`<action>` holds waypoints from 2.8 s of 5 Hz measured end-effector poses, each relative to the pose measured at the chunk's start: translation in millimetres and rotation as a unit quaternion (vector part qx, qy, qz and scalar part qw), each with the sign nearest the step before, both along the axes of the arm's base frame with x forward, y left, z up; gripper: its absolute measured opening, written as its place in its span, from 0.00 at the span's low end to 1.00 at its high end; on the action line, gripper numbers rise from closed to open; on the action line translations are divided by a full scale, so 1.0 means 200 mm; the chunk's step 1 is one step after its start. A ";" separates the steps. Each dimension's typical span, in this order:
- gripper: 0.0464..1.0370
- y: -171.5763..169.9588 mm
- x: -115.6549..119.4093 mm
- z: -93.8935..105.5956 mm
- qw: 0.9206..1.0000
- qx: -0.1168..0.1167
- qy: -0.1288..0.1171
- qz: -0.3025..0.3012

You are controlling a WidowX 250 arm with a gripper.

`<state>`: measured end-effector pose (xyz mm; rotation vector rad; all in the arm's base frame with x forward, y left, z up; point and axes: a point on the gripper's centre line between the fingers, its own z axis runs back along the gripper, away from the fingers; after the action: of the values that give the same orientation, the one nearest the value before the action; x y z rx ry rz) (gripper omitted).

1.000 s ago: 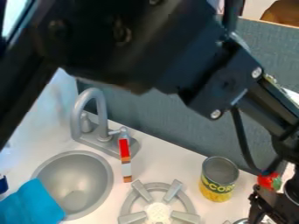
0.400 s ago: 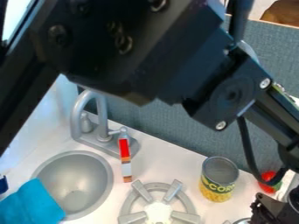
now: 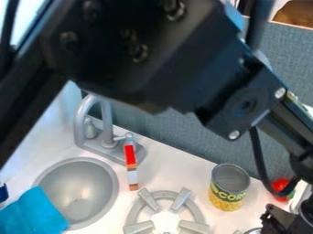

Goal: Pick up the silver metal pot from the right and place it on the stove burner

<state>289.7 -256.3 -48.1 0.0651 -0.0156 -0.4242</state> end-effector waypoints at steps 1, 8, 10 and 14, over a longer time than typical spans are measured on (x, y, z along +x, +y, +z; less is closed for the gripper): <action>0.96 0.00 0.00 0.00 1.000 -0.003 -0.003 0.000; 0.28 0.07 -0.09 -0.01 0.999 -0.022 -0.004 0.038; 0.28 0.23 -0.14 0.26 0.992 -0.084 -0.062 0.078; 0.28 0.74 -0.12 0.12 0.979 -0.031 -0.061 0.194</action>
<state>266.5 -108.1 -25.1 0.0311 -0.1359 -0.0285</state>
